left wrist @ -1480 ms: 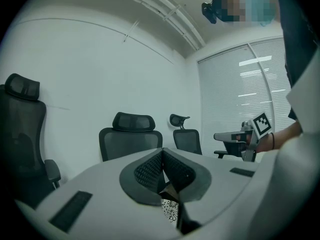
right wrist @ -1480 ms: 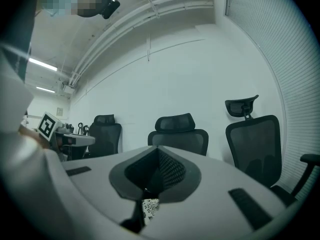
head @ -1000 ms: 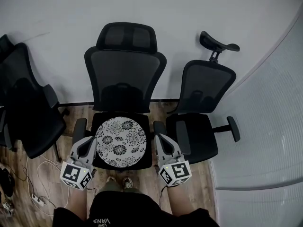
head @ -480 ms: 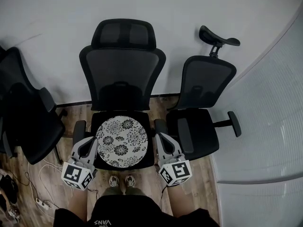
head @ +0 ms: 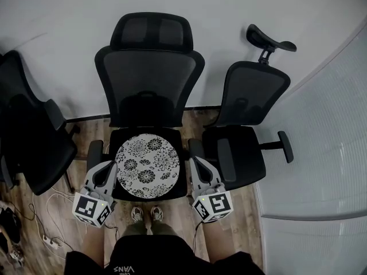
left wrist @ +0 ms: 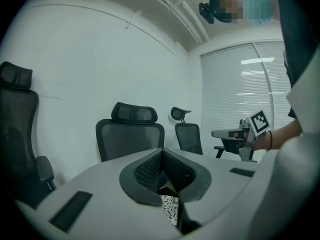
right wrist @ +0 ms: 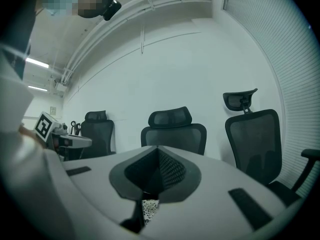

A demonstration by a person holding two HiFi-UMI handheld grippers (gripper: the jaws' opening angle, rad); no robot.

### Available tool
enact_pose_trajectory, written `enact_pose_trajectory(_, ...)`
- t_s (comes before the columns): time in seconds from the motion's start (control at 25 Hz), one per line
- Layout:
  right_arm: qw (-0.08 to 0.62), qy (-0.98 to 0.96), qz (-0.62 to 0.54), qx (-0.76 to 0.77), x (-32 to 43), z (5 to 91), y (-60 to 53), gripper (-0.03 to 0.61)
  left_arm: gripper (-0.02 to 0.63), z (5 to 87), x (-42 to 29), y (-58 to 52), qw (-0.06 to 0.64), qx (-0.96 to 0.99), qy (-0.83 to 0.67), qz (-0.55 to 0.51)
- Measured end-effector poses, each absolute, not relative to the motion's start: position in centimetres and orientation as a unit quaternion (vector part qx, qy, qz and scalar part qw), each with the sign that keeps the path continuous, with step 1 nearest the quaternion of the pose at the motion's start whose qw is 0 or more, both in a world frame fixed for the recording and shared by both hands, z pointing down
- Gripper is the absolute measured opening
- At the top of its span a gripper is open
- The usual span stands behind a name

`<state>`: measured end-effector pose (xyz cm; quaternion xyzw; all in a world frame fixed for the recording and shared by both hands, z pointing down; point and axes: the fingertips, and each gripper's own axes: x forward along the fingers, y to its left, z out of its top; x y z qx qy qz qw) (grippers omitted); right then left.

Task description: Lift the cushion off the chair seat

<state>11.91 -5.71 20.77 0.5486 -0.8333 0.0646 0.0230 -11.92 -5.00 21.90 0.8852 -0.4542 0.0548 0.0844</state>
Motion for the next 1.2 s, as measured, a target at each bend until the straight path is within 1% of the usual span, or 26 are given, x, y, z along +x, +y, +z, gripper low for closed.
enact_pose_trajectory(0.6,0.036,-0.832,0.084,0.547,11.6,23.8,-7.2,0.015,0.011,25.0,-11.9,-6.0,0.106,0.881,-0.455,0.068)
enact_pose_trajectory(1.2,0.062,-0.828,0.110,0.546,11.2,29.0,-7.6,0.015,0.011,28.8,-11.5,-6.7,0.132,0.881,-0.446,0.087)
